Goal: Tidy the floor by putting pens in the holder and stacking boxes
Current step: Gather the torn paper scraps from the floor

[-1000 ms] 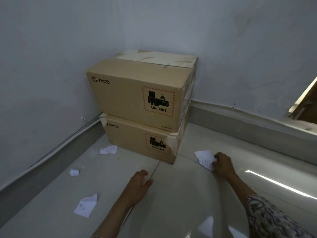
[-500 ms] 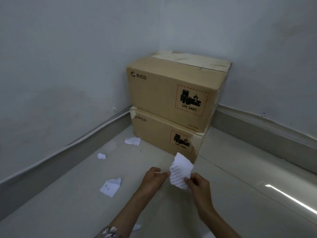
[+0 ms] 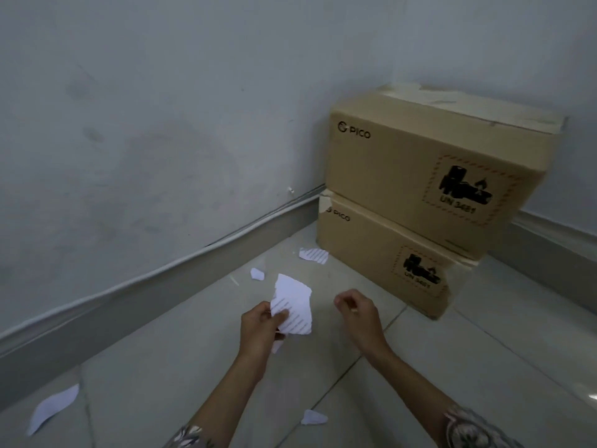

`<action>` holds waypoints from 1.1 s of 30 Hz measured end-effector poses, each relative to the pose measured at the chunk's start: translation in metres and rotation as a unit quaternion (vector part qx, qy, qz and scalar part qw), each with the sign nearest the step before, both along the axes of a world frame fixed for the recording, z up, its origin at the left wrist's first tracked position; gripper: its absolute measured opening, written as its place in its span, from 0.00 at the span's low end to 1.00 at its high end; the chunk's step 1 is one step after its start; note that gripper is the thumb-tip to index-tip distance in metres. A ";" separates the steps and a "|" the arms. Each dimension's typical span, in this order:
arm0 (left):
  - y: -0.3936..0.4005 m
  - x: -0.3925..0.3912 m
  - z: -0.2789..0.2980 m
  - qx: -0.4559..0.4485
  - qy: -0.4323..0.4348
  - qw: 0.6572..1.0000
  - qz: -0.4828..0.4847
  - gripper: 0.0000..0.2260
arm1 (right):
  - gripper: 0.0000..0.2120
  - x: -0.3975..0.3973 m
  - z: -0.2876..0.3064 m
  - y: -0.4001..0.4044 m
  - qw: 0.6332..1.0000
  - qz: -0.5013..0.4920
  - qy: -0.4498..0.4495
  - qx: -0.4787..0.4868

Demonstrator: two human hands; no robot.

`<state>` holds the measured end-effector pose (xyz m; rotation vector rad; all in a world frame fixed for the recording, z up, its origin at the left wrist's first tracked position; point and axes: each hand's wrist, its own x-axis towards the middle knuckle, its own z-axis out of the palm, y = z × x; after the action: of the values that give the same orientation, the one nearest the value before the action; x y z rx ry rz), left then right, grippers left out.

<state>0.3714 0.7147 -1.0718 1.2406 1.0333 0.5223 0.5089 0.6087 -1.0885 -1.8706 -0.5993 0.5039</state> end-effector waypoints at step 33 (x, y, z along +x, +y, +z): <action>0.078 -0.070 -0.035 0.003 -0.043 0.993 0.106 0.06 | 0.06 0.070 -0.027 0.149 0.943 0.222 -0.224 -0.105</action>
<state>0.3015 0.7926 -1.1065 1.1094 1.0970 0.7383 0.5789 0.7573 -1.1157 -2.0714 -1.3357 0.4402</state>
